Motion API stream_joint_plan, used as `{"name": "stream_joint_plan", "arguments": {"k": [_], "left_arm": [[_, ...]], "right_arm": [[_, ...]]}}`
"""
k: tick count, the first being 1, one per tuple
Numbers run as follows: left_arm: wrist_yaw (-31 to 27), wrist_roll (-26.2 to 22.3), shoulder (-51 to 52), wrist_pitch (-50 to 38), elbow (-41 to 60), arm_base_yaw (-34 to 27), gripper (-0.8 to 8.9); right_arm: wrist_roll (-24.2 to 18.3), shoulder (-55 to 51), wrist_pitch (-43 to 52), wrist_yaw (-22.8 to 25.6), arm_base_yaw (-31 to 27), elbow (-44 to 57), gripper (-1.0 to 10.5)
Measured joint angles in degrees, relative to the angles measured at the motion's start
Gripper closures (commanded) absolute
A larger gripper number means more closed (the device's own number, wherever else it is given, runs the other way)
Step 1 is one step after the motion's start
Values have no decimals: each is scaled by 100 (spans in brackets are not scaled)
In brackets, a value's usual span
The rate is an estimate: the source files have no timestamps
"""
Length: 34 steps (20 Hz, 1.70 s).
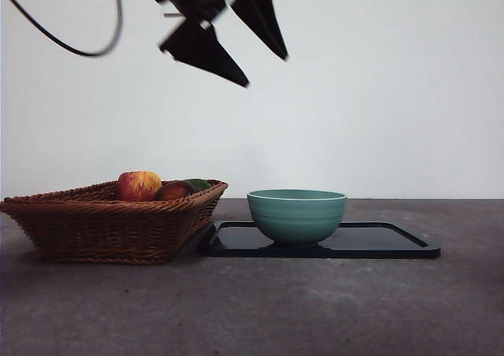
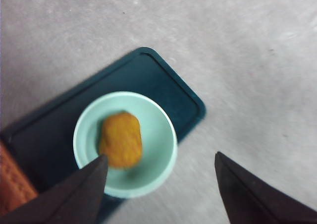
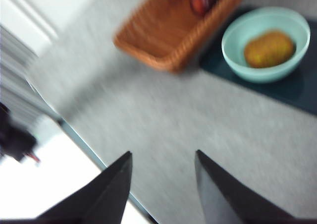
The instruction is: Pick up the wifruite, put it on the bowl, pick up the plate, put it on desk
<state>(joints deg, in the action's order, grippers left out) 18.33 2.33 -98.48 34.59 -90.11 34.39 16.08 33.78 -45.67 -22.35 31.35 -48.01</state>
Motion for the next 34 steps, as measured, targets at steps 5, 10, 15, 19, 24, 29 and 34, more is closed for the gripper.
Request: {"name": "stream_joint_plan", "arguments": {"k": [5,10,15,19,24,29,34], "left_arm": [[-455,-356,-935,-9,-603,232,469],[-1084,-800,-1521,-153,-702,402,469],[-1108,-909,-1943,-319,-702,407,469],[-1115,-933,-2103,-431,-702,409,469],[-1113,-935,-2275,-496,-704,415,469],[-1113,-935,-2428,-514,-704,520,473],[-1270,-938,-2446,-481,-704,527,548]], "right_arm": [[247,-280,-313,175,4,-595,745],[286,-284,-835,308,4,-1082,745],[289,-284,-1130,308,4,-1185,744],[289,-284,-1250,308,4,-1185,744],[289,-284,-1279,308,4,-1185,745],[289,-284,-1281,308,4,-1185,744],[286,-284,-1300,308,4,-1185,744]]}}
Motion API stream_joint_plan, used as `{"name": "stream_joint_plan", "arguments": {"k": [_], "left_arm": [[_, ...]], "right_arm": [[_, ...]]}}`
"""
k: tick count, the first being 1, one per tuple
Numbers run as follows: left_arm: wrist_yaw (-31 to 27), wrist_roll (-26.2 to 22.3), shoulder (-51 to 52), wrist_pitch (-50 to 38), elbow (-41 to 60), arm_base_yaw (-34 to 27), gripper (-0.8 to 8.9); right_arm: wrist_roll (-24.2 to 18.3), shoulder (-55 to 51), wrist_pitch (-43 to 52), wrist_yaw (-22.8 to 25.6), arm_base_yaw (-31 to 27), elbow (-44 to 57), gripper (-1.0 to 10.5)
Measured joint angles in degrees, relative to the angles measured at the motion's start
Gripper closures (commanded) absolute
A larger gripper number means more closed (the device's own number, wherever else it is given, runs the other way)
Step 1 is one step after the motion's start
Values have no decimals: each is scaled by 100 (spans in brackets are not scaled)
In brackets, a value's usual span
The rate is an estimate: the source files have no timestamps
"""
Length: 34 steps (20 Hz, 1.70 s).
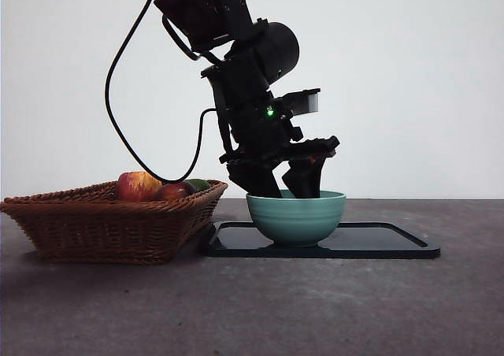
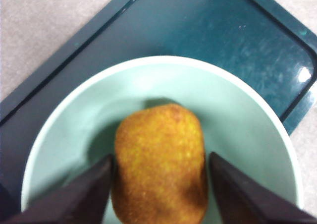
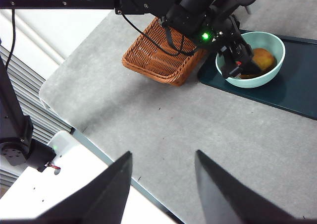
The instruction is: Pick up the wifruite, put it on the bowl, pick up the plate, put it on desk
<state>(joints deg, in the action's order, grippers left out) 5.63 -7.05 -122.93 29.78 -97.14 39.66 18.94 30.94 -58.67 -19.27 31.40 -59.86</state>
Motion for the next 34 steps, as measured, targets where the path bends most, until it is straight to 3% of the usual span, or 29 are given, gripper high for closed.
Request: {"name": "stream_joint_plan", "arguments": {"k": [2,11,15,21,25,29,34], "left_arm": [[-79,2,0,42,-9,2,602],[-105,61,227,348,-164,0,601],[-107,317,1576,540,-225,0,601],[-127,1025,3379,1506,-245,-79,601],[-719,1436,4155,2015,-232,-361,601],[-1025,1788,4745,1980,501,-649,601],[-1180,2135,5117,1292,2090,-1029,601]], "right_arm": [[0,0,-2,0,0,0,744],[-4,-92,-50,138,0,0,745],[-68,-92,-52,175,0,0,744],[-125,-92,-57,282,0,0,744],[-223,-92,-57,280,0,0,744],[-267,-92,-57,284,0,0,744],[-319,-92,-59,286,0,0,744]]}}
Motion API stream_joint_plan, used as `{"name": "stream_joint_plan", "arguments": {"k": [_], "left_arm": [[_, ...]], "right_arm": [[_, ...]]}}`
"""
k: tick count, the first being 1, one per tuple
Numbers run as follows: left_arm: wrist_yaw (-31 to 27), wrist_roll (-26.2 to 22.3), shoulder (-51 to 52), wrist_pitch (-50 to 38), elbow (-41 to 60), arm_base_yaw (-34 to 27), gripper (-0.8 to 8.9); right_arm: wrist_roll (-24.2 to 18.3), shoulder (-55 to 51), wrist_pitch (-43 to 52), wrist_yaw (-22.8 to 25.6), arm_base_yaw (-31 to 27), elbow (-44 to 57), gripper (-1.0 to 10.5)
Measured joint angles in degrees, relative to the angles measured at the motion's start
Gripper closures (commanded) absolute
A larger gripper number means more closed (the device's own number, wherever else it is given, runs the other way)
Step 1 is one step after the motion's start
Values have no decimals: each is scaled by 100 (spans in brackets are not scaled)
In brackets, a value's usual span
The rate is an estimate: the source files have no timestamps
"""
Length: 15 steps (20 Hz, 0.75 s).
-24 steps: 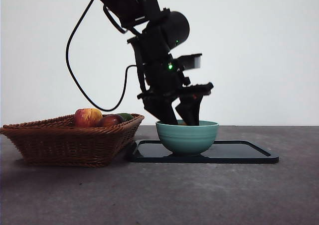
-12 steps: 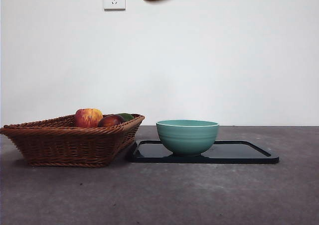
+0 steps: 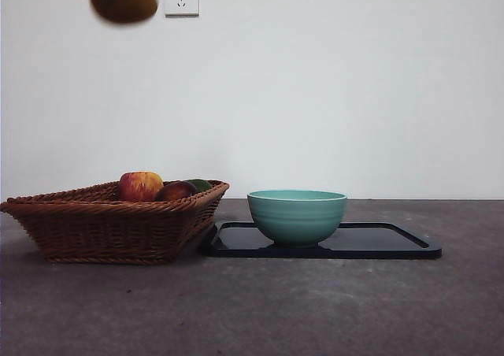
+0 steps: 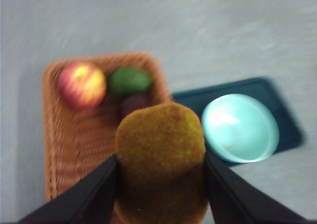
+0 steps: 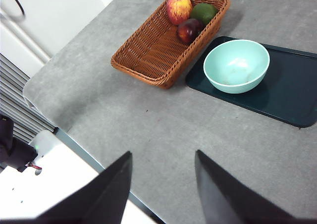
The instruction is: Pick up the wifruite, put it on the bowl, pick up the plate, put it on desk
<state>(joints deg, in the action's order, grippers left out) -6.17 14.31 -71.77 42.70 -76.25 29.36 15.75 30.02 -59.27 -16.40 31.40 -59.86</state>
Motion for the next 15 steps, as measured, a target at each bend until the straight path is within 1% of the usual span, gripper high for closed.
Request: {"name": "stream_joint_plan", "arguments": {"k": [4,7,10,15], "left_arm": [[-11,127,-2,-907,1204,-201,601],[-7,131,-166,-1534,1875,-306,601],[-11,57,-505,-1871,2170,-448,601],[-9,-306,-1488,-2461,2173,-487,601]], "right_arm": [[-24,0,0,2,0,0,744],[-33,0,0,2,0,0,744],[-33,0,0,2,0,0,744],[-33,0,-2,2,0,0,744]]}}
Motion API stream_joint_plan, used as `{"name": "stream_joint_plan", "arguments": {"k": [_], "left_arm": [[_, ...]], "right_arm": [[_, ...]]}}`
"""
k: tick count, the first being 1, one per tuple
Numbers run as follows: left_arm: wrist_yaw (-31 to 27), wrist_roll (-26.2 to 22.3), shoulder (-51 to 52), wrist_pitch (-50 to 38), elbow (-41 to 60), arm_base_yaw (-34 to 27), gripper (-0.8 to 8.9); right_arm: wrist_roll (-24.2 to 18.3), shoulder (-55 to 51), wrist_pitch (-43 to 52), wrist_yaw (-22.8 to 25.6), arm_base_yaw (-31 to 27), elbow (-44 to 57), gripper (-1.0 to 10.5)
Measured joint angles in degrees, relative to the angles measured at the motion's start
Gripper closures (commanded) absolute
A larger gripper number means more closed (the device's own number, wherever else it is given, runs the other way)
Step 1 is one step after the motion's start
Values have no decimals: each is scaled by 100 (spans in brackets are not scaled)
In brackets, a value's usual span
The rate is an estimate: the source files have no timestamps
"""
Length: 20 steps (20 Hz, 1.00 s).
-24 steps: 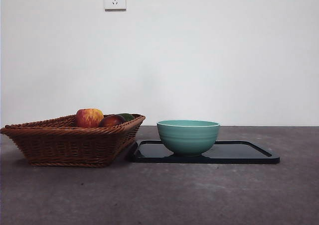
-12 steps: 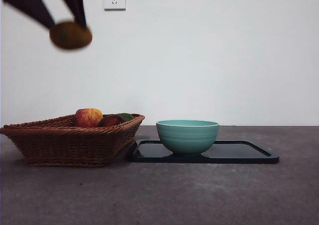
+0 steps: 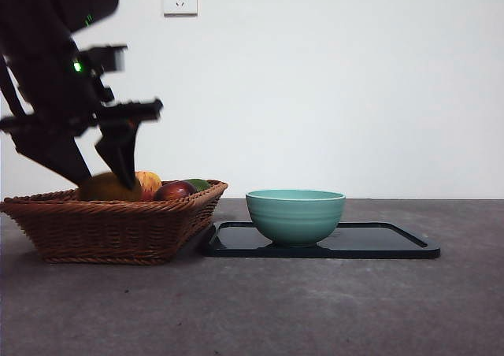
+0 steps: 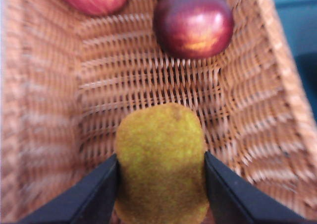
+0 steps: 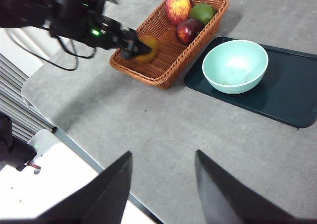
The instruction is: Pick up the wifruite, put it on the bowl, pick up the plate, put it on desk
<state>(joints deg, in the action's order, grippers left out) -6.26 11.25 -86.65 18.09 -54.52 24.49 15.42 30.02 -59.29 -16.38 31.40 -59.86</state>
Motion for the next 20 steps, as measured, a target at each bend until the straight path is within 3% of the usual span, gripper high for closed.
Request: {"name": "stream_joint_plan", "arguments": {"k": [5,9,13,16,20], "left_arm": [[2,-129,-525,-378,0,0,593],[2,-129,-529,-393,0,0,434],[2,-129,-385,-376,0,0,434],[55,-129,319,-249,0,0,436],[1102,-131,1429,334,0,2,438]], "right_arm": [[0,0,0,13,0,0,744],[2,0,0,146,0,0,744],[4,0,0,146,0,0,744],[4,0,0,151,0,0,744],[4,0,-2,308,0,0,744]]}}
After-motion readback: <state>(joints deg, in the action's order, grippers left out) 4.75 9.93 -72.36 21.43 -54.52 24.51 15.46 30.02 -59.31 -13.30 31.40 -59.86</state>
